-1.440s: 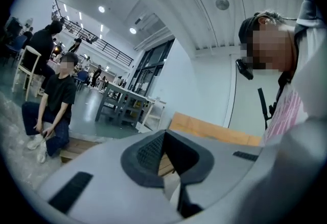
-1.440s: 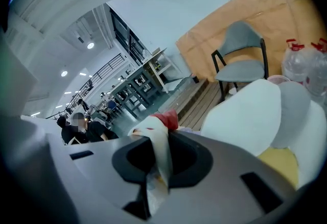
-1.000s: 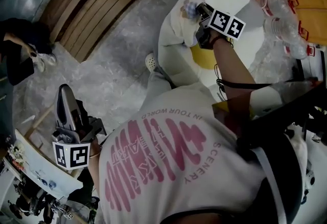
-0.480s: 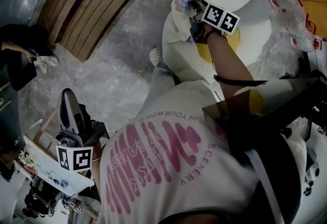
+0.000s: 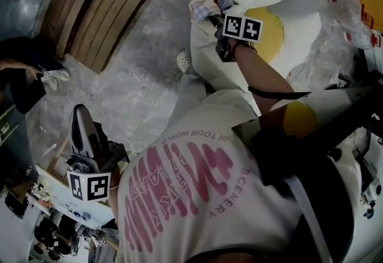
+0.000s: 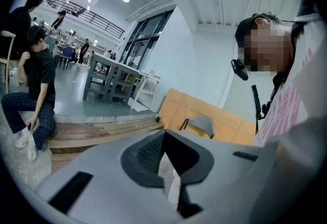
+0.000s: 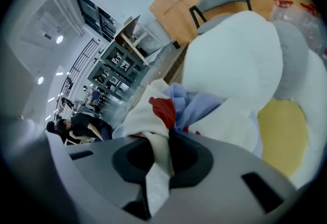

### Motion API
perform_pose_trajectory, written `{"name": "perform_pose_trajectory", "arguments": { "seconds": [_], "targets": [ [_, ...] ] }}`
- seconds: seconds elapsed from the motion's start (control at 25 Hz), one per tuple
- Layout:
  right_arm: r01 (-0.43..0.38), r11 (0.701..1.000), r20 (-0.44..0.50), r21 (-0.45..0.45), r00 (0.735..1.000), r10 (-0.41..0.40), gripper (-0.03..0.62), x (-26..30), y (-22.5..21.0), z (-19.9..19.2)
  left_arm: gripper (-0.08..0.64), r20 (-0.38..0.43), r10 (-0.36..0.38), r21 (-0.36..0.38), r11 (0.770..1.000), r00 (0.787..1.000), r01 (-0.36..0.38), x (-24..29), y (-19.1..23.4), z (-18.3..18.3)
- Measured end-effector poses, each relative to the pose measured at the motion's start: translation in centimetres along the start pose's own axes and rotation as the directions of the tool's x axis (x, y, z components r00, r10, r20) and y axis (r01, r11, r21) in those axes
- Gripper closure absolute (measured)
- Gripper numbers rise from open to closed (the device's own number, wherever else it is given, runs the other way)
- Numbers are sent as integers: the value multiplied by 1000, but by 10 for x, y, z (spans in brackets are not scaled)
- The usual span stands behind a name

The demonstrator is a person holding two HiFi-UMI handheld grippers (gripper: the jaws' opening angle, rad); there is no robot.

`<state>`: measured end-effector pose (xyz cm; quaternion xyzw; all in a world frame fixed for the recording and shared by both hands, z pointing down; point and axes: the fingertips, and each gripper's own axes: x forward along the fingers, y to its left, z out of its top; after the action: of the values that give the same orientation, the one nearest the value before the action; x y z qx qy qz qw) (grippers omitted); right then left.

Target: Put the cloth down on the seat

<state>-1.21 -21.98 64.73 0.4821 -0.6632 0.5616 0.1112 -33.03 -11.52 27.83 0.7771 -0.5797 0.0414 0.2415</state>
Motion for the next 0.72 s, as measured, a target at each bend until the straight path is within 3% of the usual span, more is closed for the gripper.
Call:
{"name": "perform_pose_trajectory", "arguments": {
  "seconds": [0.24, 0.52, 0.72],
  "targets": [
    [29, 999, -94, -25, 995, -31, 543, 9, -13, -34, 551, -9, -11, -21, 1000, 1000, 11, 7, 0, -3],
    [52, 992, -134, -119, 989, -68, 543, 4, -20, -41, 551, -13, -10, -40, 999, 1000, 10, 7, 2, -5],
    [107, 966, -208, -233, 966, -157, 543, 1, -35, -55, 551, -16, -12, -44, 999, 1000, 11, 8, 4, -7]
  ]
}}
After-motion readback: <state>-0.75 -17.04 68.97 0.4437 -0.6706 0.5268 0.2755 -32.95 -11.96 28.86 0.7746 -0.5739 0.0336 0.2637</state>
